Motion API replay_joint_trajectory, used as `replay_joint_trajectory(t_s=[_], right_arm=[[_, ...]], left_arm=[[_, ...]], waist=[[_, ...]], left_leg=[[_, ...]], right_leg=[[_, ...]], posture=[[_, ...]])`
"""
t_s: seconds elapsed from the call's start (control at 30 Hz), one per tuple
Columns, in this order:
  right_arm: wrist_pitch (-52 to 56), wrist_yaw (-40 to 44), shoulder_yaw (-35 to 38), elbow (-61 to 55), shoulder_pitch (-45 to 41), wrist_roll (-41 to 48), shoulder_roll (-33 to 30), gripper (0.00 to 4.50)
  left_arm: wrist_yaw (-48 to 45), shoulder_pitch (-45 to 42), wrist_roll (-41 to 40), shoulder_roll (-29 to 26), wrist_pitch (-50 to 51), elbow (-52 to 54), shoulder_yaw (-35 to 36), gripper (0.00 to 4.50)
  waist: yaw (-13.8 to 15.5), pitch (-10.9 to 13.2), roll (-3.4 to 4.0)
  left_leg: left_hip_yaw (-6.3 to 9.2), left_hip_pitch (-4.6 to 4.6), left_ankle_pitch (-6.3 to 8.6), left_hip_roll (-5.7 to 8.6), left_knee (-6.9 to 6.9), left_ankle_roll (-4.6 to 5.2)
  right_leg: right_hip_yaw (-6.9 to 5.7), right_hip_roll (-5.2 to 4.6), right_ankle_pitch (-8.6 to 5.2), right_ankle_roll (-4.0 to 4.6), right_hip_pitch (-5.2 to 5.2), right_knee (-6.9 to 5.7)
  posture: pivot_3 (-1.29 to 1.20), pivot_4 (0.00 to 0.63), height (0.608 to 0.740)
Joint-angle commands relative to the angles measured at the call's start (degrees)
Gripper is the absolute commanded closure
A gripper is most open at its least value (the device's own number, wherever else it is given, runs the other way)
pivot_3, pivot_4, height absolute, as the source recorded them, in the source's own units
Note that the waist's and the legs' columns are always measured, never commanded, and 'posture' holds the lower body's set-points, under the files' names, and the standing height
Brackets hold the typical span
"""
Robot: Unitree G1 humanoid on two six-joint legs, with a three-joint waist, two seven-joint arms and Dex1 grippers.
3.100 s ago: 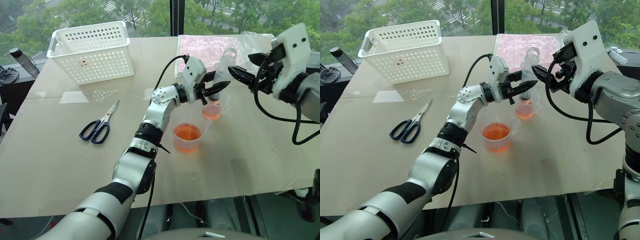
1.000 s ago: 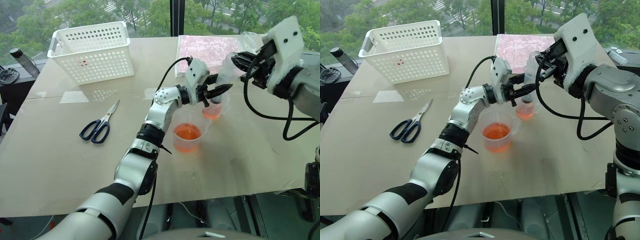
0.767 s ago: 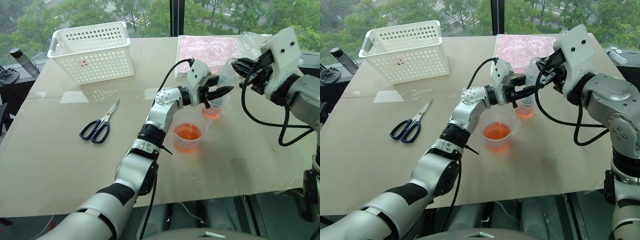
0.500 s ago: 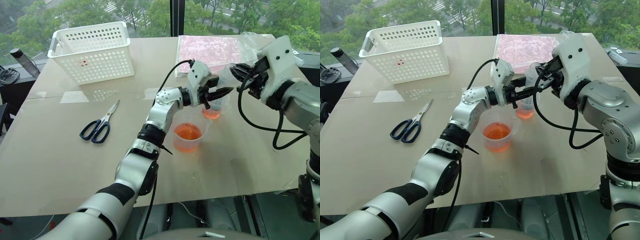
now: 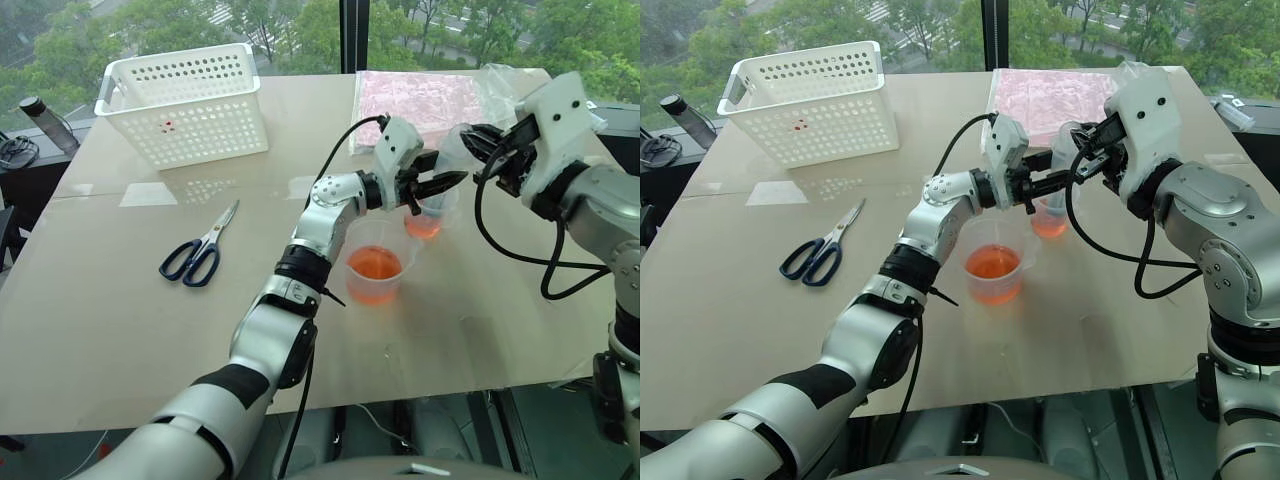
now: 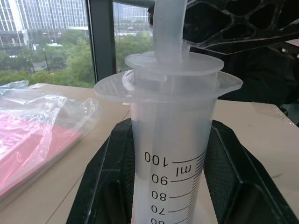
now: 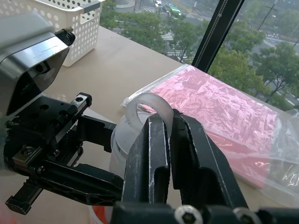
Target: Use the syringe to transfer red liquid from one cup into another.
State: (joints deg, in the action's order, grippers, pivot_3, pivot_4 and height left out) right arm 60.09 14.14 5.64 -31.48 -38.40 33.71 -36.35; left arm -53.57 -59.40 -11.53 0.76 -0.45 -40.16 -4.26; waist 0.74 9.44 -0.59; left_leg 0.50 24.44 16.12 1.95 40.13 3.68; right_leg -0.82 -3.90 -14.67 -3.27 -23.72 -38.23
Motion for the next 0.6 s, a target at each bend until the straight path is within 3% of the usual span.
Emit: replay_joint_trajectory(t_s=[0.03,0.1,0.2,0.43,0.6], right_arm=[[-0.7,5.5,-5.5,0.0,3.4,0.7,0.0,4.47],[-3.5,6.7,-3.4,0.7,3.4,-0.1,-0.6,4.47],[-6.1,8.9,-1.0,0.3,4.6,-0.6,-2.2,3.43],[-7.2,14.8,12.0,-4.7,13.7,5.5,-6.6,0.22],[-9.0,22.2,25.6,-11.8,30.7,10.2,-9.6,0.08]], left_arm=[[1.6,-5.8,-4.4,0.6,-2.4,3.2,4.4,3.07],[1.5,-5.7,-4.5,0.5,-1.9,3.3,4.5,3.07],[1.3,-5.7,-5.0,0.4,-1.1,3.6,4.8,3.07],[1.1,-6.2,-5.6,-0.1,-0.4,4.1,5.4,3.07],[0.9,-6.3,-6.5,-0.2,0.6,5.1,5.4,3.07]], waist=[[0.0,0.0,0.00],[0.0,0.0,0.00],[0.0,0.0,0.00],[0.2,0.0,-0.02],[0.2,0.0,-0.01]], left_leg=[[-0.01,-0.01,0.00,0.00,0.00,0.00],[-0.01,-0.01,0.00,0.00,0.00,0.00],[-0.03,-0.02,0.00,0.01,0.00,0.00],[0.07,0.06,0.00,0.03,0.08,0.00],[0.18,0.08,0.01,0.03,0.07,0.02]], right_leg=[[0.00,0.00,0.00,0.00,0.00,-0.01],[-0.02,0.01,0.00,0.00,0.00,-0.01],[-0.05,0.02,0.00,0.00,0.00,-0.03],[-0.03,-0.04,0.00,0.00,0.01,-0.03],[-0.13,-0.02,0.01,-0.03,0.06,0.06]], posture=[[0.00,0.150,0.740],[0.00,0.150,0.740],[0.00,0.150,0.740],[0.00,0.150,0.740],[0.00,0.150,0.740]])
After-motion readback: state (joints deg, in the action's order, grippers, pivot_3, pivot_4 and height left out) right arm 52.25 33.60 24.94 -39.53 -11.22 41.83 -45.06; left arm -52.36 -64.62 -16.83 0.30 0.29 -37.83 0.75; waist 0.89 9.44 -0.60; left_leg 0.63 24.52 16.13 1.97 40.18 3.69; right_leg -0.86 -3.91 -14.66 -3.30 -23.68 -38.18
